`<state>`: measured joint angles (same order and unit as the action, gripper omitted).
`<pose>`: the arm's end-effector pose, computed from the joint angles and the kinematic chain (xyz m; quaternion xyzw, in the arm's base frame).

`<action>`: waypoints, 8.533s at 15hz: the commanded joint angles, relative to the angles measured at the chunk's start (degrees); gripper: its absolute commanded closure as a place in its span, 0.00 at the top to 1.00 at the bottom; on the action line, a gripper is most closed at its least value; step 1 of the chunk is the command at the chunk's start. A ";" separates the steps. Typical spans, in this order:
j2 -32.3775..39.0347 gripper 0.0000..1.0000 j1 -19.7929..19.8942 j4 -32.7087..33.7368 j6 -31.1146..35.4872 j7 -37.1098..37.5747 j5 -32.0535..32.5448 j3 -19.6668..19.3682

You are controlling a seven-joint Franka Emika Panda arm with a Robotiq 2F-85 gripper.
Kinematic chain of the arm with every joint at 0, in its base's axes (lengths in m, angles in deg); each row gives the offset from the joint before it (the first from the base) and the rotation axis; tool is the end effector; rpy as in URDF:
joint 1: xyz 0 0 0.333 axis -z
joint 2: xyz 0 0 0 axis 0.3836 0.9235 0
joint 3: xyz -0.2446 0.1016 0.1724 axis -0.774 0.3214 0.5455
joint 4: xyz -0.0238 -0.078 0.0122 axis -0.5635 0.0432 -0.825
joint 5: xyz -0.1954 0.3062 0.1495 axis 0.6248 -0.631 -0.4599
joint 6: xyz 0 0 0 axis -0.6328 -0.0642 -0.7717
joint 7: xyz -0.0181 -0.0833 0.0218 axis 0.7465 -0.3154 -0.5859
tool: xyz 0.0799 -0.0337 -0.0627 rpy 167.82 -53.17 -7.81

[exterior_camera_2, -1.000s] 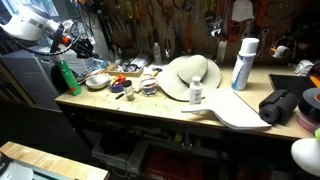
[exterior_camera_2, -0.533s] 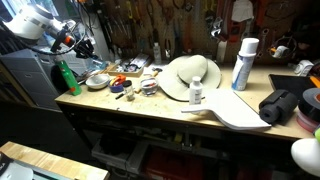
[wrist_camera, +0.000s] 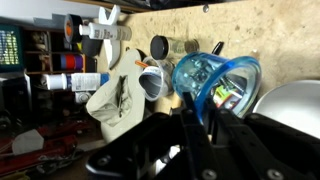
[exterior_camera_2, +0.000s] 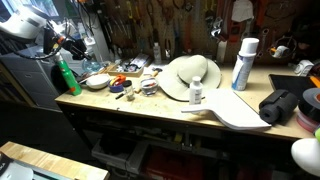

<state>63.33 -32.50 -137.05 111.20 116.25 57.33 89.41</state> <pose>0.5181 0.0962 0.3904 0.8843 0.0022 -0.0458 0.4646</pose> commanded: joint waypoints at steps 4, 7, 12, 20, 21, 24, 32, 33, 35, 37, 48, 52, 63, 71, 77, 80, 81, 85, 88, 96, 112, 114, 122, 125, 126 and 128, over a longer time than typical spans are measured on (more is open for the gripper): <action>3.14 0.12 -0.46 4.87 -3.42 0.75 -3.20 -0.95; 3.74 0.08 -0.13 6.10 -2.97 0.26 -4.12 -1.30; 2.12 0.08 0.07 4.65 -1.23 -8.83 -2.51 -1.12; 7.42 0.08 -1.10 11.65 -7.40 -4.11 -2.80 -1.64; 8.52 0.08 -1.19 13.16 -8.59 -3.58 -2.61 -1.82; 11.65 0.08 -1.12 17.76 -11.27 -4.13 -2.78 -2.52; 19.28 0.08 -2.47 26.75 -17.50 -3.84 -3.07 -4.55; 19.91 0.08 -2.84 27.10 -17.98 -3.45 -3.07 -4.61; 20.97 0.08 -3.61 27.38 -18.61 -2.70 -2.79 -4.77; 21.93 0.08 -4.33 27.46 -19.57 -1.58 -2.54 -5.05; 27.13 0.08 -7.63 30.08 -25.98 1.66 0.59 -5.55; 28.88 0.08 -8.90 31.79 -28.32 1.49 3.35 -5.39; 25.65 0.08 -4.11 32.10 -21.83 -2.04 -1.81 -4.03; 17.22 0.08 0.12 25.02 -0.69 -6.26 -11.14 -5.08; 5.43 0.08 2.07 7.64 22.24 -8.24 -6.46 -6.49; -0.47 0.08 3.73 -1.02 30.27 -6.37 -6.34 -7.87; -2.05 0.08 3.95 -3.16 31.11 -4.84 -5.58 -8.44; -0.29 0.12 4.19 -1.07 27.96 -3.60 -4.24 -8.24; -2.08 0.08 6.29 -1.75 32.22 -8.36 -11.46 -9.00; -4.47 0.08 13.51 -3.70 47.53 -31.78 -38.12 -13.08; 3.45 0.08 15.71 0.34 47.11 -45.42 -53.33 -12.98; 5.04 0.08 16.19 1.32 47.30 -46.14 -55.34 -12.70; 10.25 0.08 17.64 5.72 46.11 -46.55 -57.90 -12.44; 12.34 0.08 19.17 7.55 44.79 -47.88 -60.70 -11.94; 12.99 0.08 19.75 8.18 44.28 -48.41 -61.78 -11.78; 14.22 0.08 20.79 9.32 43.41 -49.53 -63.81 -11.41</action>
<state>75.52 -13.95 -130.53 157.47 69.32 -2.76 76.74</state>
